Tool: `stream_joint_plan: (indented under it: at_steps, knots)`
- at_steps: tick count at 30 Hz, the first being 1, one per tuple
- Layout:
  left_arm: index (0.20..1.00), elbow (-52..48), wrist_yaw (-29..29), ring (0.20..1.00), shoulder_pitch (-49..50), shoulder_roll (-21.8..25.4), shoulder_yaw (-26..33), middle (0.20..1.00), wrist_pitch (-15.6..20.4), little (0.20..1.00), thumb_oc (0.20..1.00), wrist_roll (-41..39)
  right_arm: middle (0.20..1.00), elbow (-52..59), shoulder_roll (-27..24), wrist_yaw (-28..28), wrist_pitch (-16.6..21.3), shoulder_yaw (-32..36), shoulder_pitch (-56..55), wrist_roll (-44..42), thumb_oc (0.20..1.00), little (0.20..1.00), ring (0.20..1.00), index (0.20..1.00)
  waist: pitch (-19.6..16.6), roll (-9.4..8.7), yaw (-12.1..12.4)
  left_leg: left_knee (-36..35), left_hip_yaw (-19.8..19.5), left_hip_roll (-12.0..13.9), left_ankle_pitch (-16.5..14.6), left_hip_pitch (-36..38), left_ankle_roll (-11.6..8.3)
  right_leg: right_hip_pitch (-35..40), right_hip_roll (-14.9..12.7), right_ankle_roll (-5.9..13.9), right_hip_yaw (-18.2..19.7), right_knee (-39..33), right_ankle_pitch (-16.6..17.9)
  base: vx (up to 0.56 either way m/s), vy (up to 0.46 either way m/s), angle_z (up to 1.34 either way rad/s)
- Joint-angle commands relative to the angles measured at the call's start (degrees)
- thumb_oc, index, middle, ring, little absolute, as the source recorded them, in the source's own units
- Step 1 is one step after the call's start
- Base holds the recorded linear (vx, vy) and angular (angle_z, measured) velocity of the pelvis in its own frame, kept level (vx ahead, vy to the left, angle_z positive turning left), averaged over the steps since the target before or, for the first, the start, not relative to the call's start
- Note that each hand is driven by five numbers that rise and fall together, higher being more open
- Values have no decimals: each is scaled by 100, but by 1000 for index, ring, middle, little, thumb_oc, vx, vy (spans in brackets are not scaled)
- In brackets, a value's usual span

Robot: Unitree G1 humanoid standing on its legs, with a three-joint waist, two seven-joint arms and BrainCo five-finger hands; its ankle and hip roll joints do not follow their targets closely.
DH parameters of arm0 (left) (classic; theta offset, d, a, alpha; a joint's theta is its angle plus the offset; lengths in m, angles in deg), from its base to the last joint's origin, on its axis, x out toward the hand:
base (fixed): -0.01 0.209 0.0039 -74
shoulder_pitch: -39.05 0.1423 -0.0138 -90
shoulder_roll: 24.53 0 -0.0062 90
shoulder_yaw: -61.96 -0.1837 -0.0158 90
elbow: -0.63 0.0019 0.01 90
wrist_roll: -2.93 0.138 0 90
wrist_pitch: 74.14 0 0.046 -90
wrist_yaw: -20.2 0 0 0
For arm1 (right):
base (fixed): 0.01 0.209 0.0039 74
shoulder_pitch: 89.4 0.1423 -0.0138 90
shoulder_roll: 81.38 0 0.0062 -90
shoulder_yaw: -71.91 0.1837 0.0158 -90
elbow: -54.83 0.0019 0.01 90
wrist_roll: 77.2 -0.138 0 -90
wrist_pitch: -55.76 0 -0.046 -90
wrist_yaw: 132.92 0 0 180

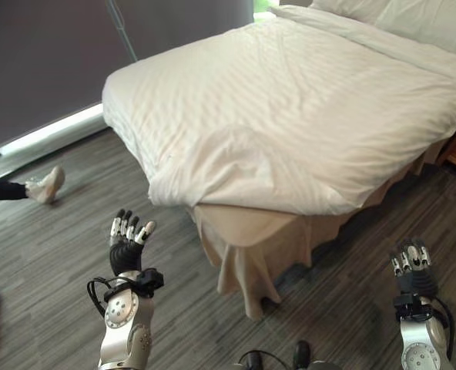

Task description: Making the bed.

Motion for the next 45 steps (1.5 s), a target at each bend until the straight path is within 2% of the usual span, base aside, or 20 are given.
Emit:
stream_joint_plan:
  at_steps: [1,5,6,7,9,11,12,13,14,15,16,18,21,22,24,26,31,36,42,45]
  knots:
    - [1000,-203,-123,1000,36,319,319,1000,284,1000,1000,88,1000,-312,-154,27,339,246,474,264,1000,1000,1000,1000,-428,-157,61,47,-178,-53,100,-130,-84,398,-132,149,140,252,-555,105,129,4]
    - [1000,-162,-203,1000,96,383,379,1000,289,1000,1000,107,1000,-653,-521,120,342,373,734,660,1000,1000,1000,1000,-453,-223,177,-44,-295,-99,116,-158,-54,384,-167,202,64,198,-527,83,117,20]
    - [1000,-154,-320,1000,185,553,332,1000,279,1000,1000,110,1000,-1339,-1246,163,273,404,1202,936,1000,1000,1000,1000,-428,-352,394,-44,-428,-134,130,-259,-33,346,-198,246,-51,166,-489,76,120,48]
    - [1000,-165,-342,1000,198,573,295,1000,261,1000,1000,90,1000,-1468,-1390,234,280,342,1362,915,1000,1000,1000,1000,-416,-366,426,-44,-473,-147,132,-287,-25,332,-204,252,-73,159,-476,87,147,36]
    - [1000,-205,-451,1000,310,723,211,1000,228,1000,1000,79,1000,-2122,-2183,174,100,166,1856,1226,1000,1000,1000,1000,-353,-478,610,-44,-574,-176,142,-379,-21,304,-211,283,-171,117,-427,29,66,30]
    - [1000,-250,-491,1000,342,749,199,1000,217,1000,1000,56,1000,-2364,-2402,169,98,-15,2166,1261,1000,1000,1000,1000,-313,-497,643,-44,-614,-185,153,-437,-17,273,-215,293,-203,103,-404,-5,41,34]
    - [1000,-292,-585,1000,455,862,90,1000,207,1000,1000,-9,1000,-2819,-2952,196,-37,-400,2745,1739,1000,1000,1000,1000,-192,-588,827,-44,-698,-196,190,-579,-19,180,-212,309,-270,87,-345,-17,60,34]
    - [1000,-276,-646,1000,484,886,42,1000,197,1000,1000,-50,1000,-3010,-3221,117,-72,-672,3037,1981,1000,1000,1000,1000,-149,-614,858,-43,-729,-195,215,-656,-22,123,-202,310,-303,82,-322,-16,59,30]
    - [1000,-276,-647,1000,484,882,46,1000,198,1000,1000,-50,1000,-3017,-3223,115,-69,-681,3047,1979,1000,1000,1000,1000,-150,-612,852,-43,-730,-195,215,-659,-22,120,-202,309,-304,83,-322,1,38,12]
    - [1000,-221,-781,1000,547,974,-119,1000,156,1000,1000,-97,1000,-3349,-3643,7,-154,-1040,3490,2240,1000,1000,1000,1000,-64,-698,961,-14,-778,-187,217,-731,-30,99,-192,317,-357,55,-298,-20,30,18]
    - [1000,-183,-895,1000,626,1014,-327,1000,94,1000,1000,-209,1000,-4081,-3763,224,-197,-1448,4320,2281,1000,1000,1000,1000,20,-771,1051,1,-873,-201,253,-894,-33,16,-168,316,-454,-4,-242,-23,38,27]
    - [1000,166,-985,1000,600,1160,-554,1000,22,1000,1000,-270,1000,-4833,-4110,233,-280,-2136,5386,2551,1000,1000,1000,1000,116,-869,1161,43,-953,-208,279,-1060,-43,-80,-150,320,-529,-41,-199,-20,30,35]
    - [1000,705,-1025,1000,481,1211,-823,1000,-49,1000,1000,-340,1000,-5144,-4139,283,-300,-2644,6169,2729,1000,1000,1000,1000,232,-935,1220,94,-1025,-214,313,-1233,-56,-180,-142,324,-609,-65,-164,-24,20,21]
    - [1000,1357,-1126,1000,280,1262,-1184,1000,-146,1000,1000,-475,1000,-5294,-4253,262,-354,-3208,6901,2931,1000,1000,1000,1000,357,-992,1270,169,-1120,-215,342,-1458,-65,-353,-139,323,-680,-42,-148,-35,17,20]
    - [1000,1614,-1156,1000,188,1254,-1329,1000,-181,1000,1000,-490,1000,-5460,-4256,317,-368,-3371,7145,3038,1000,1000,1000,1000,382,-1006,1274,199,-1168,-221,355,-1542,-68,-411,-137,322,-714,-33,-137,-13,26,43]
    - [1000,2839,-1181,1000,-168,1114,-1769,1000,-283,1000,1000,-400,1000,-5920,-4148,467,-452,-3947,7953,3587,1000,1000,1000,1000,504,-1058,1339,253,-1241,-220,358,-1660,-66,-489,-132,326,-766,-10,-115,21,42,32]
    - [1000,4553,-1112,1000,-453,842,-1935,1000,-360,1000,1000,-220,1000,-6304,-3919,697,-647,-4766,8885,4518,1000,1000,1000,1000,537,-1195,1380,227,-1248,-202,410,-1844,-85,-688,-92,307,-716,-67,-69,31,13,14]
    - [1000,5654,-1013,1000,-672,739,-1895,1000,-411,1000,1000,105,1000,-6440,-3928,843,-783,-5246,9107,5327,1000,1000,1000,1000,630,-1248,1411,160,-1332,-208,514,-2024,-122,-888,-90,301,-737,-70,-45,25,-4,-1]
    - [1000,6527,-865,1000,-1026,682,-1761,1000,-411,1000,1000,215,1000,-6469,-3818,941,-805,-5115,9134,5081,1000,1000,1000,1000,1049,-1173,1594,-44,-1288,-141,770,-2419,-271,-1431,-33,326,-682,-70,89,-8,-13,4]
    - [1000,6652,-776,1000,-1135,602,-1762,1000,-374,1000,1000,201,1000,-6365,-3534,952,-815,-5251,9155,5230,1000,1000,1000,1000,1279,-1159,1610,-44,-1200,-104,866,-2855,-325,-1935,20,373,-516,-70,233,-26,44,-7]
